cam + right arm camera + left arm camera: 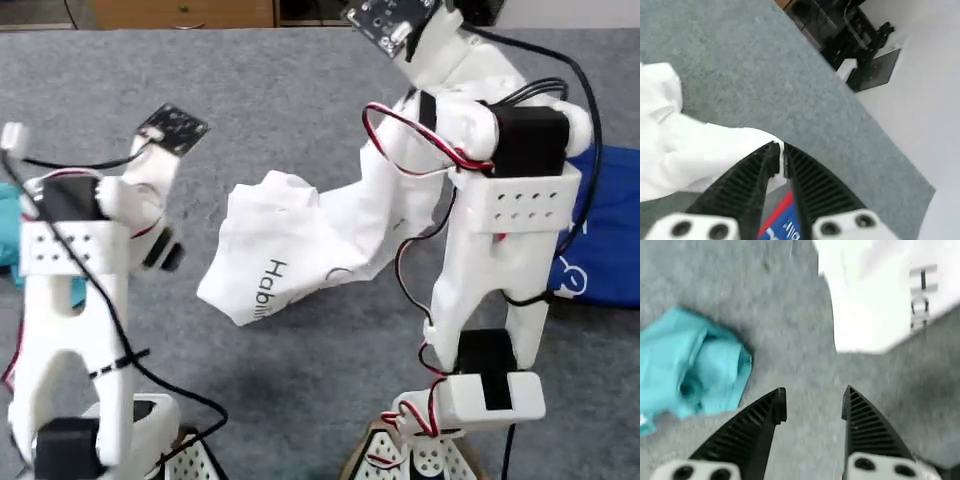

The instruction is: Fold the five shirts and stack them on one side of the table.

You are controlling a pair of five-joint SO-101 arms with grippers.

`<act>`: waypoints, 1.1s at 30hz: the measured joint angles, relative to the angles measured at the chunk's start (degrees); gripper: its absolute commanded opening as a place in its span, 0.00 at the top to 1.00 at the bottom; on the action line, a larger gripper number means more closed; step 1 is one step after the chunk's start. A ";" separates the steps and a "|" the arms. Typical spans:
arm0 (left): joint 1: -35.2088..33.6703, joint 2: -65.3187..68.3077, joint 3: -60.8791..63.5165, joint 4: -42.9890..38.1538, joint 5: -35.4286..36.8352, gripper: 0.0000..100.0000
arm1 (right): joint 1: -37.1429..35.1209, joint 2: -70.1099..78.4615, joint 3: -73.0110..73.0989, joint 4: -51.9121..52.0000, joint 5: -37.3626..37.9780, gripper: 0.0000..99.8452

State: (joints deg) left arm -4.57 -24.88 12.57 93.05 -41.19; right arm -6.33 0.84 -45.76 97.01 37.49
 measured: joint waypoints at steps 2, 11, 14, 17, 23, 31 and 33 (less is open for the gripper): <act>1.49 3.08 0.18 -3.43 0.88 0.81 | 0.00 0.00 0.00 2.29 0.00 1.00; 7.91 18.11 -4.66 -1.76 -8.62 0.81 | 0.00 0.09 0.09 4.31 -3.16 1.00; 8.26 21.54 -7.74 -1.76 -12.48 0.81 | 0.00 0.18 0.09 4.40 -5.27 1.00; 8.35 24.62 -11.16 -1.76 -15.65 0.81 | 0.00 0.18 1.58 4.48 -6.24 1.00; 8.97 30.24 -16.97 -1.58 -20.13 0.81 | 0.00 0.18 3.25 4.48 -8.62 1.00; 12.04 35.25 -21.10 -1.58 -21.10 0.81 | 0.00 0.18 3.25 4.48 -10.46 1.00; 13.19 35.87 -21.10 -1.67 -21.10 0.81 | 0.00 0.18 3.25 4.48 -10.55 1.00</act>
State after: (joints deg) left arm 8.62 10.99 -8.53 91.38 -62.29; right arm -6.33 1.01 -42.51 101.49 26.95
